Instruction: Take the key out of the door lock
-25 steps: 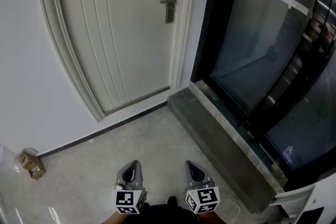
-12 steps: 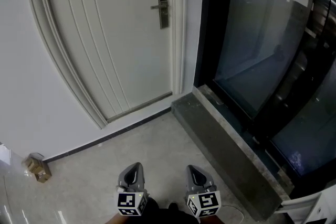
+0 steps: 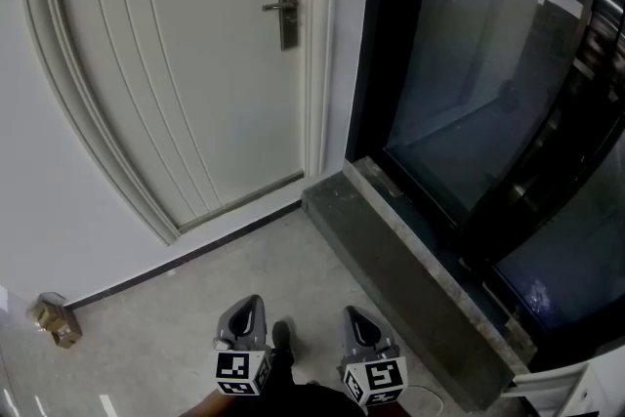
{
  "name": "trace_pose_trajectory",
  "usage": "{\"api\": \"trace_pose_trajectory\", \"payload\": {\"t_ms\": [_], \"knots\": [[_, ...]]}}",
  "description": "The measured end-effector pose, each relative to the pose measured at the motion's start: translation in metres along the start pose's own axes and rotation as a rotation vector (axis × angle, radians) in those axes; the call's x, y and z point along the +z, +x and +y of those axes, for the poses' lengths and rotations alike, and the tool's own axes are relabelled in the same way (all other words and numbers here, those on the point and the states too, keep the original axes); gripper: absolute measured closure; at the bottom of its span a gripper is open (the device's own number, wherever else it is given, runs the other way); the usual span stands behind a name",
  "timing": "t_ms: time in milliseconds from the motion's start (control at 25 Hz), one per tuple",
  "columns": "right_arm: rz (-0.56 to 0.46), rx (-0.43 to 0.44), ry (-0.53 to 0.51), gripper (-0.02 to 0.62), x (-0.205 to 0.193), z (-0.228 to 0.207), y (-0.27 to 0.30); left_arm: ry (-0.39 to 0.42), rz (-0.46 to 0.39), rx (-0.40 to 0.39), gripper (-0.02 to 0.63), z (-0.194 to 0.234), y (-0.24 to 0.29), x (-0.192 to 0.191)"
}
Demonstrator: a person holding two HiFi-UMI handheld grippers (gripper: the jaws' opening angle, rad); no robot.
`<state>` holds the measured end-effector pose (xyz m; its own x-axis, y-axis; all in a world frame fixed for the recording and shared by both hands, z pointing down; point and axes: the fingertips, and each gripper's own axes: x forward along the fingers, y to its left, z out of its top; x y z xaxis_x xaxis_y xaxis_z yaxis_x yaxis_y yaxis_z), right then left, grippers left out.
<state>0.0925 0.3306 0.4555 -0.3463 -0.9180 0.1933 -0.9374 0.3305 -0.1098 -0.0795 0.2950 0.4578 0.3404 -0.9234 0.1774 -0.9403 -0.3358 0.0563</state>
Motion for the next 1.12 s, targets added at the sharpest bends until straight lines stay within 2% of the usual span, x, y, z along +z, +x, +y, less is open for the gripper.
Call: {"api": "trace_pose_trajectory", "payload": {"t_ms": [200, 480, 560, 640, 760, 960, 1120], "knots": [[0.038, -0.069, 0.03, 0.604, 0.007, -0.023, 0.045, -0.005, 0.007, -0.067, 0.589, 0.011, 0.065, 0.01], [0.073, -0.132, -0.039, 0.604, 0.042, -0.054, 0.131, -0.04, -0.02, -0.118, 0.589, 0.052, 0.163, 0.039], [0.086, -0.137, -0.049, 0.604, 0.053, -0.054, 0.158, -0.054, -0.023, -0.123, 0.589, 0.071, 0.182, 0.045], [0.058, -0.121, -0.059, 0.604, 0.075, -0.048, 0.185, -0.062, -0.019, -0.125, 0.589, 0.091, 0.198, 0.05], [-0.012, -0.079, -0.086, 0.604, 0.114, -0.037, 0.228, -0.058, -0.044, -0.104, 0.589, 0.122, 0.221, 0.068], [-0.074, -0.019, -0.107, 0.604, 0.157, -0.027, 0.284, -0.061, -0.087, -0.026, 0.589, 0.17, 0.242, 0.09], [-0.093, 0.05, -0.116, 0.604, 0.168, -0.027, 0.332, -0.074, -0.08, 0.049, 0.589, 0.202, 0.262, 0.09]]}}
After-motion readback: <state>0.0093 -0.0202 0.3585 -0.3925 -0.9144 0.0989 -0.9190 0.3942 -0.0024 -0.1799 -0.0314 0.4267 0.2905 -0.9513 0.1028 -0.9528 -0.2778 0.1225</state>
